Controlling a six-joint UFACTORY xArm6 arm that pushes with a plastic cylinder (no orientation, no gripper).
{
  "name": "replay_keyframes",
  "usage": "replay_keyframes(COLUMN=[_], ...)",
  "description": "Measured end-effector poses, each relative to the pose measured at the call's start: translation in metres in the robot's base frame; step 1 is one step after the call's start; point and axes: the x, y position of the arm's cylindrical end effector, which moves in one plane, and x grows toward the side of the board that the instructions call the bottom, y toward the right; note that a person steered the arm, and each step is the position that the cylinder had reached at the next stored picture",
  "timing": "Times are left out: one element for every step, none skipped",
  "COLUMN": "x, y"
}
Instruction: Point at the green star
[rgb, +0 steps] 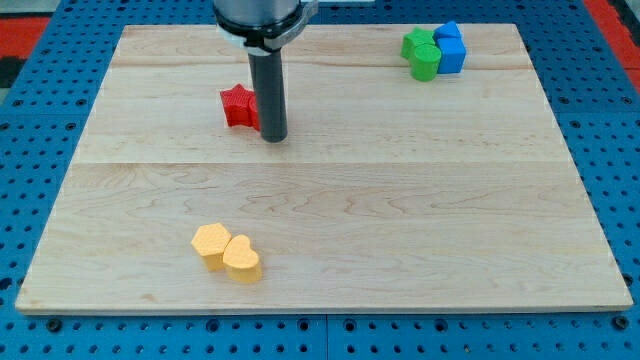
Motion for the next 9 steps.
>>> replay_keyframes(x=[0.003, -0.002, -0.03, -0.057, -0.074, -0.106, -0.111, -0.109, -0.086], y=[0.008, 0.115, 0.221, 0.297, 0.324, 0.338, 0.306, 0.294, 0.251])
